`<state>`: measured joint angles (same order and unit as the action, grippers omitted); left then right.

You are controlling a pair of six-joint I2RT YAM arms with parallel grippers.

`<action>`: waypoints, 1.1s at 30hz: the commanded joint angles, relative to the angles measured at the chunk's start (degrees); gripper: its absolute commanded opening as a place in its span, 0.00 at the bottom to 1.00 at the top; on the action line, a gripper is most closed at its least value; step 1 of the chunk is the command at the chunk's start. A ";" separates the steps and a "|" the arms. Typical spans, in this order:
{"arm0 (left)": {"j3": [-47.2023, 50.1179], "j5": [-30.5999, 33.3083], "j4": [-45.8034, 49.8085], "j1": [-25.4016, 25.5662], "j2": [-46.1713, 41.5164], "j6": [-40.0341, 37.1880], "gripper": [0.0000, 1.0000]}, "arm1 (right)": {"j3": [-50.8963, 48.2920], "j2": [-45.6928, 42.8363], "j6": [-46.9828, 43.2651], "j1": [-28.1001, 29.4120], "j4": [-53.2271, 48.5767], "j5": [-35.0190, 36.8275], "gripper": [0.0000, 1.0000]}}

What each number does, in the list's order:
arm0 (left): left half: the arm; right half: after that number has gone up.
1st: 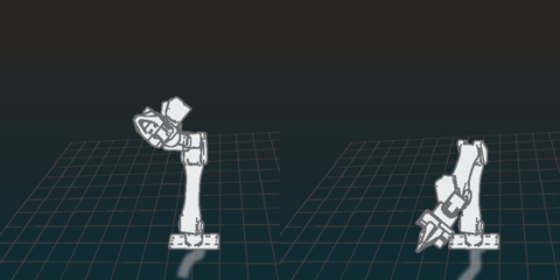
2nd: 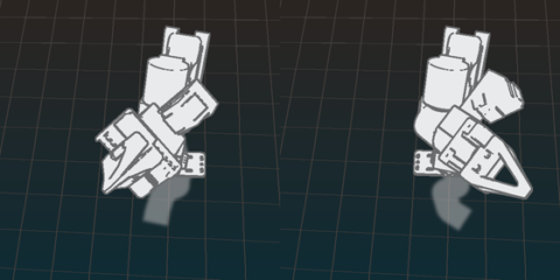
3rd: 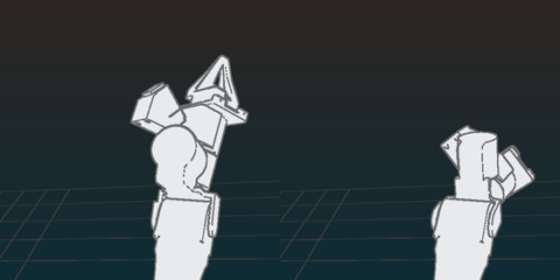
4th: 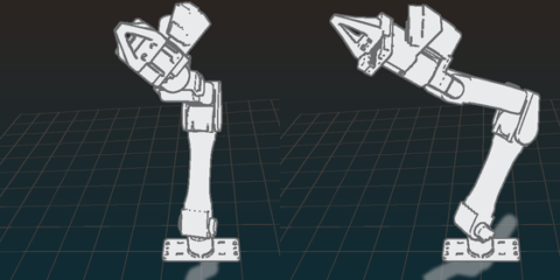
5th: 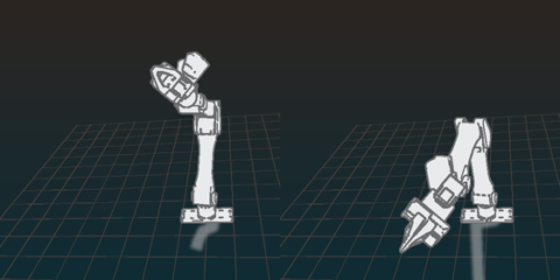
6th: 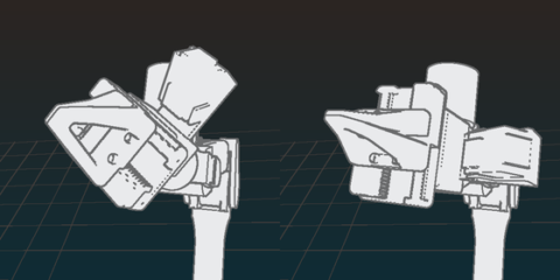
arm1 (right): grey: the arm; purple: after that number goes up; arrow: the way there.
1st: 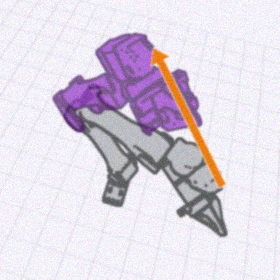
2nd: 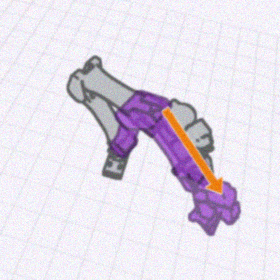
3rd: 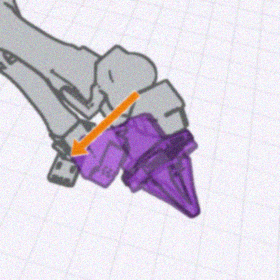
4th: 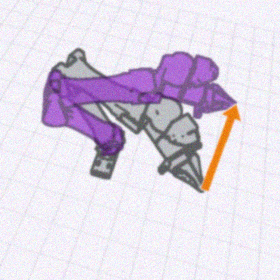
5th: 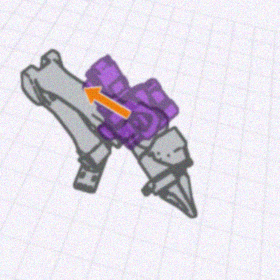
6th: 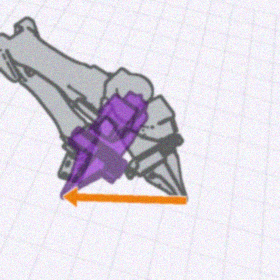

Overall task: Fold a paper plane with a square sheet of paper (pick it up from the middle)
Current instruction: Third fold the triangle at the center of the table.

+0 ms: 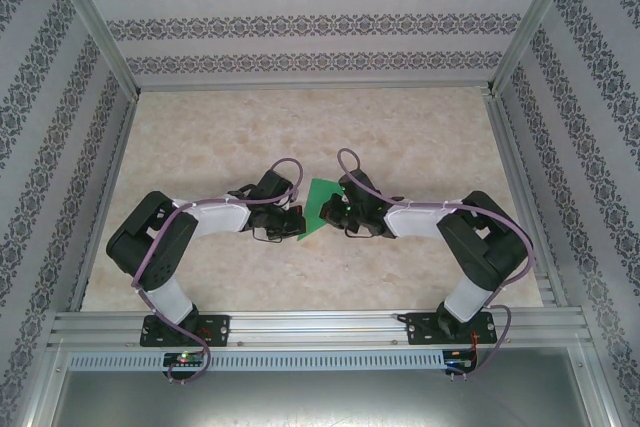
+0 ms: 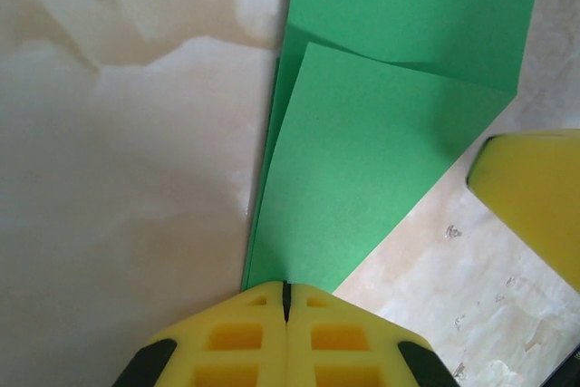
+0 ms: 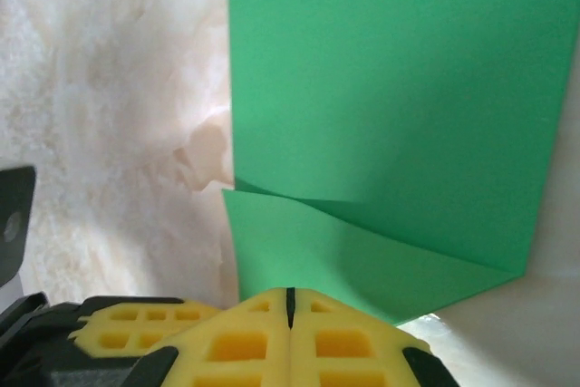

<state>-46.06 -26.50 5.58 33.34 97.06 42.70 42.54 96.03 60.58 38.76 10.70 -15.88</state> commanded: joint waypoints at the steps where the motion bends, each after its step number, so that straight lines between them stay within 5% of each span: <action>1: 0.07 2.14 5.76 0.67 1.73 -1.67 0.00 | 1.44 0.78 -3.23 0.92 -3.80 -1.77 0.00; 18: 0.03 2.78 9.39 0.66 2.70 -2.84 0.00 | 4.55 6.54 -1.77 3.98 -4.23 0.28 0.00; 33: 0.76 4.89 14.98 -3.69 2.45 -5.58 0.00 | -1.41 1.11 -12.69 -13.24 -6.07 2.69 0.00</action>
<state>-47.24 -26.94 8.38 31.73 97.67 40.23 42.57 99.33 52.31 28.97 9.56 -20.14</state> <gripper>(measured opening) 0.064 0.040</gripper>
